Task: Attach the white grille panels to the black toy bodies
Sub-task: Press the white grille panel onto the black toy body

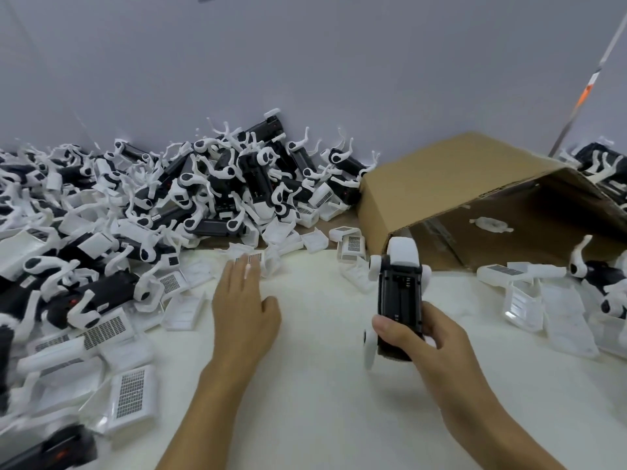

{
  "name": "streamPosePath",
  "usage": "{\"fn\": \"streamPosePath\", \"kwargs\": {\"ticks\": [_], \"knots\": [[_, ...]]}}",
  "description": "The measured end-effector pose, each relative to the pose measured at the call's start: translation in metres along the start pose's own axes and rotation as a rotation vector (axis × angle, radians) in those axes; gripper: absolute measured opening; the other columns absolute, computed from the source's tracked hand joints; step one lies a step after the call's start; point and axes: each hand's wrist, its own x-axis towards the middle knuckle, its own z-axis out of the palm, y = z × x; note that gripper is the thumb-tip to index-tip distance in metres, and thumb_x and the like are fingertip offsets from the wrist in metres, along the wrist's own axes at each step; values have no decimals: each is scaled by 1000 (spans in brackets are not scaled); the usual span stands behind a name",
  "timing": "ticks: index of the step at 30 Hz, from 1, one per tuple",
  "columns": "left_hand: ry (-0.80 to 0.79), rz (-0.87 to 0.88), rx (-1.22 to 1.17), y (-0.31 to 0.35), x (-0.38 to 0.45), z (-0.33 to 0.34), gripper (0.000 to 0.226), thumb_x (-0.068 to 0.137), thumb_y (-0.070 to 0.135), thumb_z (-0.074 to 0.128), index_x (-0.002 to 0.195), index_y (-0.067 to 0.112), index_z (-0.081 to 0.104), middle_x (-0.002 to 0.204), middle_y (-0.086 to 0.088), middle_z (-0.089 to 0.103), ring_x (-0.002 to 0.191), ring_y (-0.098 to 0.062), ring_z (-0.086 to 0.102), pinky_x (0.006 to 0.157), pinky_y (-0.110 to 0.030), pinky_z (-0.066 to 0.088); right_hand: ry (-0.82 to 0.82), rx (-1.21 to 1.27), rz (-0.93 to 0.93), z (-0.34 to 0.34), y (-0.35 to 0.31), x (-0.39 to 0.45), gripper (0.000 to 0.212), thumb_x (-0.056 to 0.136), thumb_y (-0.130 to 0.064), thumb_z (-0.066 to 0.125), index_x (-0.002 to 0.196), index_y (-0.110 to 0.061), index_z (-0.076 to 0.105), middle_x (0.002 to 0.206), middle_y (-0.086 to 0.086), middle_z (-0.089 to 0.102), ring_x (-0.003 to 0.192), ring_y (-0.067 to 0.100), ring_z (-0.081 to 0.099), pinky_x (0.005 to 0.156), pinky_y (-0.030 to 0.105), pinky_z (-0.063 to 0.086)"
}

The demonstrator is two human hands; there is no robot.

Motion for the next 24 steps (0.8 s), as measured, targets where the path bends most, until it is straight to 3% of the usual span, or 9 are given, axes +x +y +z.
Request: {"fn": "streamPosePath", "kwargs": {"ticks": [2, 4, 8, 10, 12, 14, 17, 20, 24], "knots": [[-84, -70, 156, -10, 3, 0, 65, 96, 9, 47, 157, 5, 24, 165, -12, 22, 152, -29, 13, 123, -38, 13, -18, -8, -6, 2, 1, -1, 49, 60, -54, 86, 97, -24, 71, 86, -8, 75, 78, 8, 73, 65, 10, 53], [-13, -68, 159, -8, 2, 3, 66, 93, 4, 50, 155, 5, 29, 153, -14, 39, 140, -33, 30, 113, -36, 25, -15, -2, -7, 2, 0, -1, 46, 66, -51, 89, 100, -29, 69, 89, -15, 75, 82, 3, 72, 63, 8, 52], [-7, -36, 254, 0, -2, -4, 40, 92, 6, 58, 131, 12, 61, 127, -6, 61, 115, -29, 41, 87, -28, 30, -41, -10, -9, -1, -2, 2, 36, 67, -51, 78, 101, -45, 72, 99, -7, 78, 90, 15, 76, 78, 24, 56], [2, 13, 323, 5, -5, -9, 28, 94, 17, 64, 121, 19, 70, 122, 0, 65, 115, -29, 45, 87, -31, 33, -40, 2, -15, -1, 0, 3, 37, 70, -55, 74, 104, -40, 73, 95, -2, 79, 88, 14, 76, 72, 20, 57], [59, 79, 105, 16, -10, -13, 28, 93, 21, 70, 121, 19, 71, 117, 2, 65, 113, -26, 54, 89, -29, 38, -55, 50, 7, -1, 1, 3, 35, 79, -57, 63, 103, -35, 77, 96, 4, 79, 89, 15, 75, 70, 17, 55], [88, 95, -394, 36, -17, -17, 29, 87, 28, 77, 115, 23, 70, 108, 10, 66, 102, -13, 65, 85, -24, 51, -78, 120, 50, -2, 2, 4, 37, 85, -53, 53, 105, -34, 78, 104, 7, 78, 98, 18, 74, 80, 25, 55], [-49, 63, -940, 69, -33, -17, 41, 74, 40, 81, 112, 31, 67, 95, 15, 71, 86, -4, 71, 70, -16, 55, -68, 143, 36, 0, 1, 4, 30, 89, -42, 55, 110, -45, 76, 114, -10, 76, 108, 3, 70, 89, 20, 52], [-135, 107, -976, 86, -49, -4, 42, 75, 44, 84, 112, 29, 71, 104, 10, 74, 98, -13, 71, 80, -25, 58, -84, 120, -15, 2, -4, 3, 33, 90, -29, 63, 116, -48, 67, 108, -13, 77, 97, 1, 72, 71, 6, 52], [-68, 150, -829, 88, -56, 3, 33, 78, 47, 78, 105, 28, 74, 102, 13, 73, 98, -11, 69, 86, -24, 57, -82, 103, -70, 7, -9, -1, 31, 89, -31, 64, 106, -56, 72, 107, -16, 77, 95, -1, 72, 68, 5, 51]]}}
